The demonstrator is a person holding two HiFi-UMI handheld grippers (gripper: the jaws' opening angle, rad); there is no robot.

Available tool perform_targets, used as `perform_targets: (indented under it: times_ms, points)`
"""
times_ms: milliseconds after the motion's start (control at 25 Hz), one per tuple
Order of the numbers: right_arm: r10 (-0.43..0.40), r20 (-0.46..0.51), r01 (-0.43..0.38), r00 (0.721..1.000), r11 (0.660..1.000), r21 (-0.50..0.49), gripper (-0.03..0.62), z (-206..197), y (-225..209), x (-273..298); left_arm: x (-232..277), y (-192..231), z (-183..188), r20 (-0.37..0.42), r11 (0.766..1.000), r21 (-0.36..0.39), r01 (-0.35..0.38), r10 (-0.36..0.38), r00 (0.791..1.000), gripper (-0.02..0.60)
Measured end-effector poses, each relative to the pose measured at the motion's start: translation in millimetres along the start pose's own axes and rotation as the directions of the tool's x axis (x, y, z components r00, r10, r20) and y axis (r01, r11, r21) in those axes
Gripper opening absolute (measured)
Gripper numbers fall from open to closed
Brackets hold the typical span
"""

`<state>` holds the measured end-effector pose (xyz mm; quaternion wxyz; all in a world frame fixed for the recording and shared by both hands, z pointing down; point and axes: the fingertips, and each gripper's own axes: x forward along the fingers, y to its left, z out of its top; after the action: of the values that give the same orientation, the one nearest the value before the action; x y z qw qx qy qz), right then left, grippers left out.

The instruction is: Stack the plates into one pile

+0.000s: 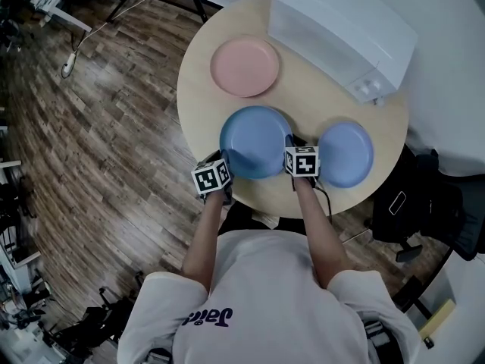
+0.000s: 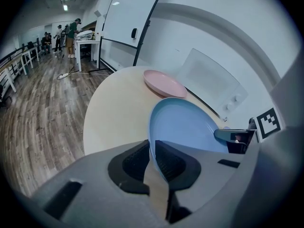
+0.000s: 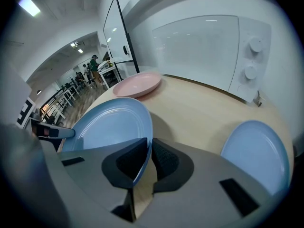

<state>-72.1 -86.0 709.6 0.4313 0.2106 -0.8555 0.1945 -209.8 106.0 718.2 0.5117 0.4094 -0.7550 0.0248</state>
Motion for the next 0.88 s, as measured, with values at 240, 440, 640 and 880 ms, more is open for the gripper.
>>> perform_targets:
  times_ms: [240,440,640,880]
  points:
    - [0.000,0.031,-0.001,1.000,0.998,0.057,0.038,6,-4,-17,-13,-13,13,-0.004,0.999,0.003,0.043,-0.043,0.999,0.043]
    - [-0.018,0.061,0.011,0.998,0.994,0.111,0.038,9,-14,-34,-21,-32,26,0.001,0.996,0.024,0.086,-0.086,0.996,0.043]
    - [-0.053,0.090,0.039,0.995,0.988,0.153,0.038,12,-33,-54,-23,-59,34,-0.007,0.990,0.060,0.125,-0.125,0.992,0.043]
    - [-0.115,0.120,0.088,0.986,0.973,0.213,0.038,4,-61,-81,-18,-95,36,-0.033,0.977,0.124,0.175,-0.172,0.985,0.044]
